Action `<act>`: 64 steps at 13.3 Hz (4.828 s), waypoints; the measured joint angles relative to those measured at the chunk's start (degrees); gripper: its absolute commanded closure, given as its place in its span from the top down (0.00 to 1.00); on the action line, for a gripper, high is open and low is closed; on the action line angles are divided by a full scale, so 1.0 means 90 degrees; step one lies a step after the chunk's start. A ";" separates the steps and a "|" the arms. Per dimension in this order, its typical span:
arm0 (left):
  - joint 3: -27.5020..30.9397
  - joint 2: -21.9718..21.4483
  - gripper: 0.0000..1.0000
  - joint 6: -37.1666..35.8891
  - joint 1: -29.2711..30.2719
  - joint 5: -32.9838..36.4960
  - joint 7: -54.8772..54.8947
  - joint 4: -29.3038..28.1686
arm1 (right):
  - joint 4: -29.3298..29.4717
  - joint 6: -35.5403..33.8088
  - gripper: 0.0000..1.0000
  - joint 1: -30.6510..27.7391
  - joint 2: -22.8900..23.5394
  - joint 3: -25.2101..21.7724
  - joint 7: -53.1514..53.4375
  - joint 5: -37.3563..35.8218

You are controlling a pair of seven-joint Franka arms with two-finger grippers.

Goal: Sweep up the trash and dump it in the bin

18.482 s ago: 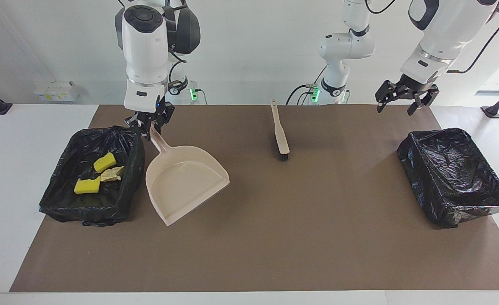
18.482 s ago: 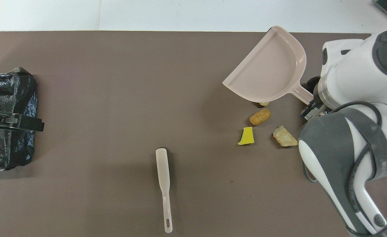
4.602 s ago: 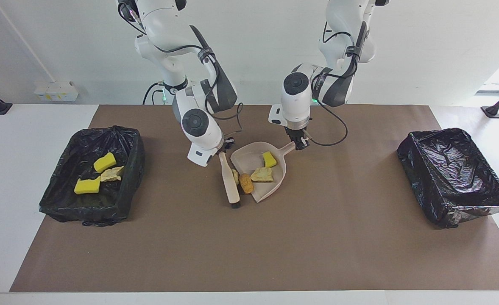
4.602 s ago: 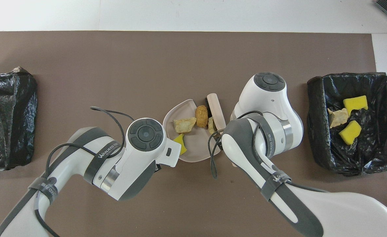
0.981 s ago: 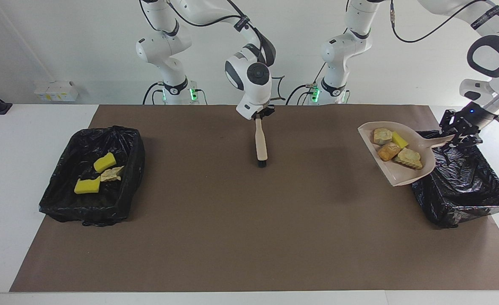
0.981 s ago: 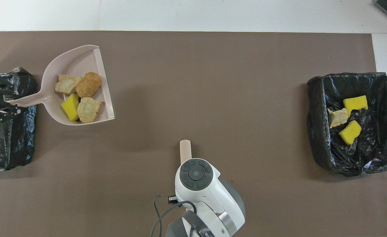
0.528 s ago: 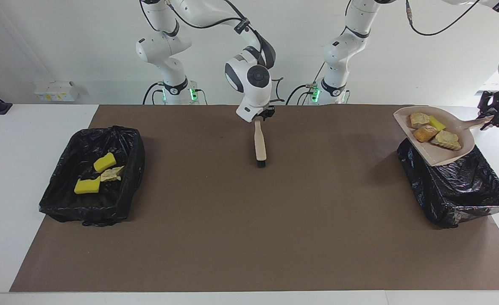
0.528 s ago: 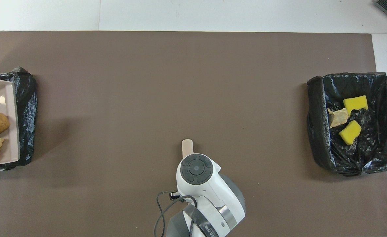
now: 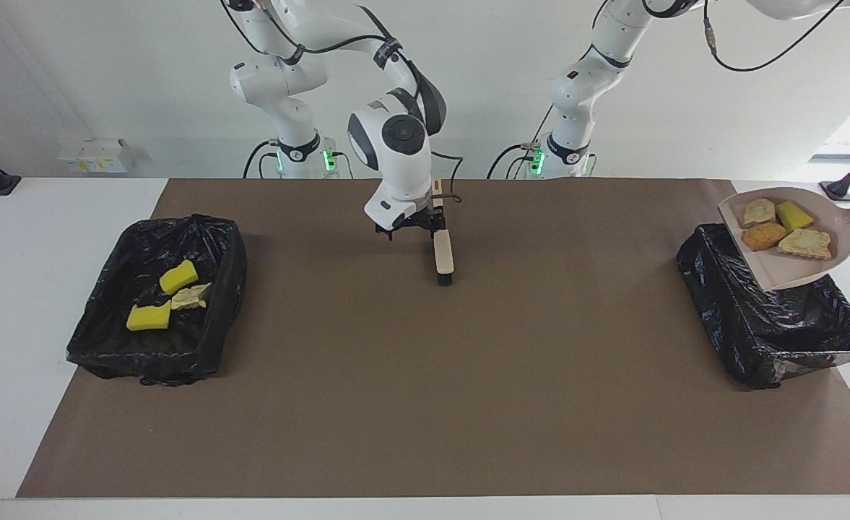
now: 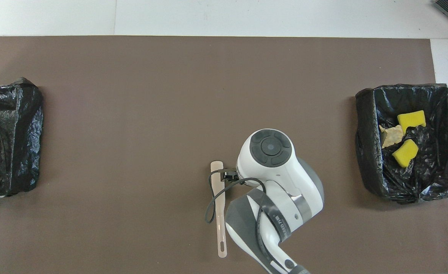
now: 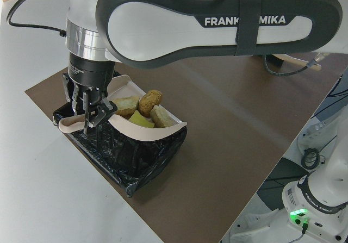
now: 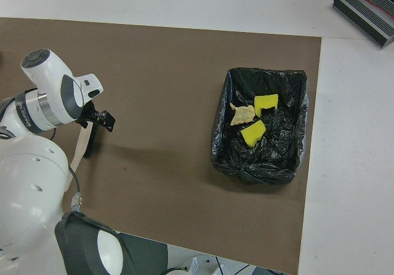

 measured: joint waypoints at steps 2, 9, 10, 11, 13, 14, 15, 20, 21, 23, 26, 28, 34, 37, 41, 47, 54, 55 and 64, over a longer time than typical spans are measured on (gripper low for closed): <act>-0.0020 0.0016 0.00 0.0181 -0.0196 0.0788 -0.0568 -0.0011 | 0.0172 -0.0002 1.00 -0.0586 -0.0068 -0.0011 -0.0305 -0.0218; -0.0034 0.0032 0.00 0.0154 -0.0919 0.3880 -0.2245 -0.0354 | 0.1036 -0.0841 1.00 -0.2160 -0.0482 -0.0049 -0.1172 -0.0494; -0.0034 -0.0041 0.00 0.0008 -0.1070 0.4278 -0.2556 -0.0444 | 0.1167 -0.0950 1.00 -0.2248 -0.0592 -0.0050 -0.1204 -0.0532; -0.0033 -0.0115 0.00 -0.0171 -0.1232 0.4628 -0.2736 -0.0511 | 0.1242 -0.1025 1.00 -0.2344 -0.0729 -0.0053 -0.1269 -0.0560; -0.0039 -0.0274 0.00 -0.0484 -0.1496 0.5276 -0.2988 -0.0548 | 0.1300 -0.1185 1.00 -0.2572 -0.1064 -0.0091 -0.1557 -0.0584; -0.0036 -0.0377 0.00 -0.0536 -0.1557 0.5397 -0.3038 -0.0548 | 0.1360 -0.1346 1.00 -0.2666 -0.1201 -0.0149 -0.1771 -0.0592; -0.0045 -0.0519 0.00 -0.0584 -0.1613 0.5417 -0.3039 -0.0549 | 0.1538 -0.1645 1.00 -0.2750 -0.1306 -0.0247 -0.2040 -0.0594; -0.0075 -0.0816 0.00 -0.1353 -0.2366 0.4056 -0.3148 -0.0585 | 0.2225 -0.2593 1.00 -0.2900 -0.1380 -0.0854 -0.2596 -0.0591; -0.0080 -0.0817 0.00 -0.1474 -0.2553 0.3566 -0.3370 -0.0597 | 0.2225 -0.2597 1.00 -0.2907 -0.1376 -0.0902 -0.2603 -0.0591; -0.0086 -0.0818 0.00 -0.1737 -0.2859 0.2510 -0.4004 -0.0613 | 0.2225 -0.2597 1.00 -0.2871 -0.1367 -0.0877 -0.2603 -0.0590; -0.0088 -0.0853 0.00 -0.2123 -0.2994 0.1029 -0.5225 -0.0658 | 0.2225 -0.2597 1.00 -0.2840 -0.1366 -0.0816 -0.2603 -0.0589; -0.0077 -0.0915 0.00 -0.2211 -0.3002 0.0153 -0.5942 -0.0746 | 0.2225 -0.2597 1.00 -0.2841 -0.1366 -0.0818 -0.2603 -0.0589; -0.0127 -0.0850 0.00 -0.2129 -0.3818 -0.1279 -0.9248 -0.1133 | 0.2225 -0.2597 1.00 -0.2841 -0.1366 -0.0818 -0.2603 -0.0589; -0.0129 -0.0567 0.00 -0.1776 -0.4390 -0.1894 -1.1115 -0.1160 | 0.2225 -0.2597 1.00 -0.2841 -0.1366 -0.0818 -0.2603 -0.0589; -0.0130 0.0313 0.00 -0.0992 -0.5396 -0.2544 -1.3387 -0.1006 | 0.2225 -0.2597 1.00 -0.2841 -0.1366 -0.0818 -0.2603 -0.0589; -0.0129 0.1263 0.00 -0.0440 -0.6352 -0.3047 -1.5251 0.0081 | 0.2225 -0.2597 1.00 -0.2841 -0.1366 -0.0818 -0.2603 -0.0589; -0.0128 0.1815 0.00 0.0305 -0.6965 -0.3061 -1.6450 0.0240 | 0.2225 -0.2597 1.00 -0.2835 -0.1363 -0.0817 -0.2603 -0.0589; -0.0125 0.1883 0.00 0.0389 -0.7050 -0.3061 -1.6530 0.0241 | 0.2225 -0.2597 1.00 -0.2816 -0.1357 -0.0820 -0.2603 -0.0590; -0.0062 0.1964 1.00 0.0727 -0.7342 -0.3056 -1.7358 0.0060 | 0.2223 -0.2598 1.00 -0.1905 -0.1339 -0.1658 -0.2603 -0.0589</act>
